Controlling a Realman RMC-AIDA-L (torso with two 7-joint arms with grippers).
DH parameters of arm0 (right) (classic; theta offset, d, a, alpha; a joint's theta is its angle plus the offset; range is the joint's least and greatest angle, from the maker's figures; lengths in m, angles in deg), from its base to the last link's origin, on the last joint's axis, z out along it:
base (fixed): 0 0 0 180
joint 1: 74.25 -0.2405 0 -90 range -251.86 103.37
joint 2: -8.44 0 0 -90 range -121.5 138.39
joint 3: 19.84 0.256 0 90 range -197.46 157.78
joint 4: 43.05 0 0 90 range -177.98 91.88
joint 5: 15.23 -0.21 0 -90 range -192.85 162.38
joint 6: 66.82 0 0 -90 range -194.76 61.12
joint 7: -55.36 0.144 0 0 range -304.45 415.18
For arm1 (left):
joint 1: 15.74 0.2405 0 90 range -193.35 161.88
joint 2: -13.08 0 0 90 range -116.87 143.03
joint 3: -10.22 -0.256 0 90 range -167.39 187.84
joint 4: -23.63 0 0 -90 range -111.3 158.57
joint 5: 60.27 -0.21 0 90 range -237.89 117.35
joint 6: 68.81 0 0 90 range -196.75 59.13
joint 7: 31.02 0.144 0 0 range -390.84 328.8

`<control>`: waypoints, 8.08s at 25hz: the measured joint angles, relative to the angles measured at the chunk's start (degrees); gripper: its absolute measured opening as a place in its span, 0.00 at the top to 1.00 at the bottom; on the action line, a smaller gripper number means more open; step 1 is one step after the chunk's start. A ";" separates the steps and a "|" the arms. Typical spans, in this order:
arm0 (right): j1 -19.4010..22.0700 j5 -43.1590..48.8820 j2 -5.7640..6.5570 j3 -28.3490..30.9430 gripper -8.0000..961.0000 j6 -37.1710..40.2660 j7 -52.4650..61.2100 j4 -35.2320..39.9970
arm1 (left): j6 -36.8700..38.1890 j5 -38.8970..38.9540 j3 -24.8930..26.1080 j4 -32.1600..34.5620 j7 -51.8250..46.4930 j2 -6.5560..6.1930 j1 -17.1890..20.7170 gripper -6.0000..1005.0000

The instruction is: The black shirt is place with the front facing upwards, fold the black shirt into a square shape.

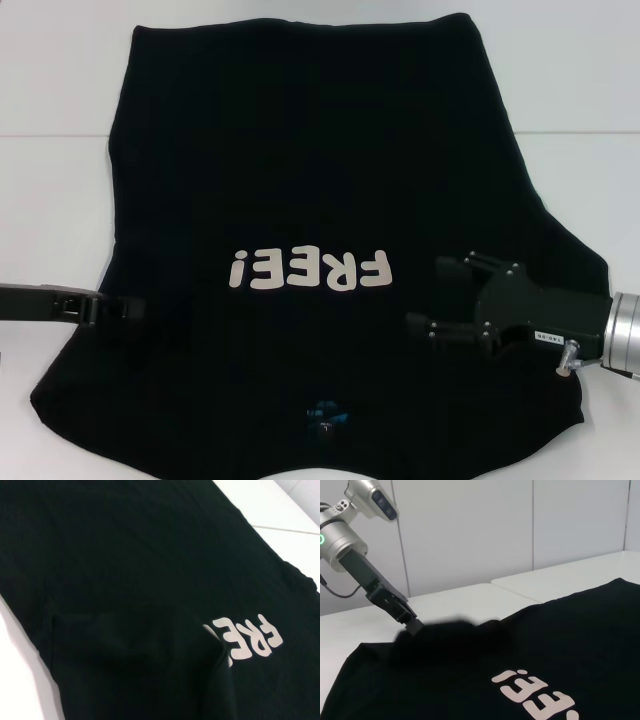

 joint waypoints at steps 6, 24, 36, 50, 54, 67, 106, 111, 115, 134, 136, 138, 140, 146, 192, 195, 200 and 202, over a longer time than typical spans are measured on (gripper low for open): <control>-0.02 -0.02 0.00 0.03 0.04 0.08 0.00 -0.12 | -0.30 0.48 0.77 -0.80 -0.10 0.23 -0.25 0.92; 0.16 10.42 8.49 2.59 0.04 3.86 60.43 16.78 | 19.93 18.32 16.25 -10.56 23.25 -2.07 4.83 0.18; -8.40 42.00 10.45 3.87 0.04 10.80 91.26 19.95 | 19.52 15.28 11.59 -10.48 30.66 -1.82 5.43 0.09; -11.31 44.53 10.08 3.16 0.04 1.22 92.33 12.42 | 17.87 15.27 11.53 -10.58 31.67 -1.70 5.03 0.09; -12.26 44.66 9.78 2.33 0.04 -0.41 92.30 11.04 | 17.78 15.25 11.54 -10.56 31.69 -1.70 5.03 0.10; -12.52 44.93 9.85 0.63 0.04 -1.67 92.95 10.26 | 17.56 15.25 11.57 -10.48 31.74 -1.70 4.98 0.10; -12.36 45.04 9.45 -2.84 0.25 -2.65 93.12 10.18 | 17.59 14.73 6.40 -10.50 31.61 -0.44 4.50 0.10; -12.45 45.71 9.46 -3.01 0.50 -2.65 93.15 10.18 | 17.57 14.74 6.52 -10.48 31.68 -0.41 4.61 0.10; -12.50 46.05 9.48 -3.01 0.63 -2.66 93.16 10.29 | 17.56 14.82 6.61 -10.48 31.68 -0.46 4.62 0.10; -11.87 45.55 10.17 -0.15 0.96 -0.69 91.09 16.98 | 17.56 14.91 6.73 -10.49 31.42 -0.83 4.42 0.10; -12.25 45.48 10.18 0.23 0.96 -0.11 90.40 18.43 | 17.49 14.91 6.73 -10.48 31.41 -0.87 4.41 0.10; -12.79 45.45 10.19 0.26 0.96 0.20 90.14 19.63 | 17.30 14.90 6.73 -10.49 31.40 -0.90 4.41 0.10; -13.58 45.45 10.08 0.11 0.96 0.67 89.62 20.47 | 17.17 14.90 6.75 -10.48 31.40 -0.91 4.41 0.10; -17.25 45.83 8.66 -2.05 0.96 1.29 86.80 20.21 | 17.05 14.90 6.83 -10.49 31.40 -0.91 4.37 0.10; -15.63 26.93 4.52 -5.93 0.71 2.13 75.22 19.80 | 15.56 15.33 7.65 -10.88 28.47 -0.43 4.77 0.09; -11.83 21.40 5.56 -2.71 0.55 2.72 68.56 18.02 | 15.81 15.35 8.50 -10.94 22.27 -0.72 4.51 0.09; -5.82 12.26 6.68 0.66 0.35 8.57 48.79 12.80 | 16.77 13.43 8.23 -10.04 4.65 -3.99 3.62 0.09; -3.88 9.65 6.18 1.18 0.27 10.87 40.84 11.74 | 16.90 11.74 8.26 -8.97 -0.04 -4.85 3.49 0.09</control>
